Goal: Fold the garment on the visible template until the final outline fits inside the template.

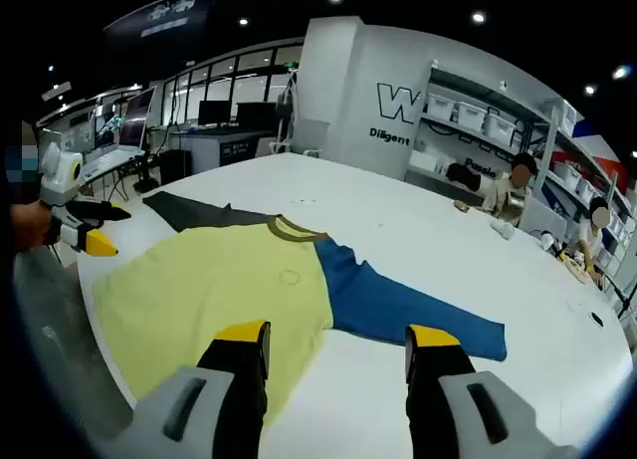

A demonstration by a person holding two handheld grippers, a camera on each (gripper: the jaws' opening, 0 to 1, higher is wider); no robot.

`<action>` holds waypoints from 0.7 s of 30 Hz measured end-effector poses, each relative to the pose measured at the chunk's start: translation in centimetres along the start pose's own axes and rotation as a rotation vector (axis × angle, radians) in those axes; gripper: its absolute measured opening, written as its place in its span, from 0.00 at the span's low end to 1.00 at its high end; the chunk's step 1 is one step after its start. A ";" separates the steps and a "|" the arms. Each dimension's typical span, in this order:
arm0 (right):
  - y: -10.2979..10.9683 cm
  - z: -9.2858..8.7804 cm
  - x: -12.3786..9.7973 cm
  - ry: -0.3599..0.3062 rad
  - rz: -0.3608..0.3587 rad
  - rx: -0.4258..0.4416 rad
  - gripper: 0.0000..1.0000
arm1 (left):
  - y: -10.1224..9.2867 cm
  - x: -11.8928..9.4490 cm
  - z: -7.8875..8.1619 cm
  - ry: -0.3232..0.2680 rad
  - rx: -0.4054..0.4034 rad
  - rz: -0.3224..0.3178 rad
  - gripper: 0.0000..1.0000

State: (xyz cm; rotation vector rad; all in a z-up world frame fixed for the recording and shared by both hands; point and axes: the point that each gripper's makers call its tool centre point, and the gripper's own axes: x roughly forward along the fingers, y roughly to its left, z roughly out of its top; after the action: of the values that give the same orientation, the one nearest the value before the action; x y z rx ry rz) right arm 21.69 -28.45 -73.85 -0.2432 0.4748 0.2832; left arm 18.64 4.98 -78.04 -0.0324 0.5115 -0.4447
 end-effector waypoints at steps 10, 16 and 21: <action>-7.3 -0.1 0.9 -0.004 -0.155 0.068 0.51 | 0.2 -1.6 0.3 -0.022 -0.005 0.019 0.87; -11.8 -0.4 0.9 -0.030 -0.276 0.140 0.49 | 0.8 -2.1 1.0 -0.068 -0.004 0.043 0.86; -14.9 -1.7 1.6 -0.007 -0.342 0.175 0.48 | 0.2 -1.4 0.7 -0.054 0.014 0.021 0.85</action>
State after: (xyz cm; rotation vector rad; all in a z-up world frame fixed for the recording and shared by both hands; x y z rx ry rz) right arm 27.13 -42.49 -73.59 -0.1484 0.4397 -0.0915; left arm 18.02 5.67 -76.78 -0.0255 0.4556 -0.4261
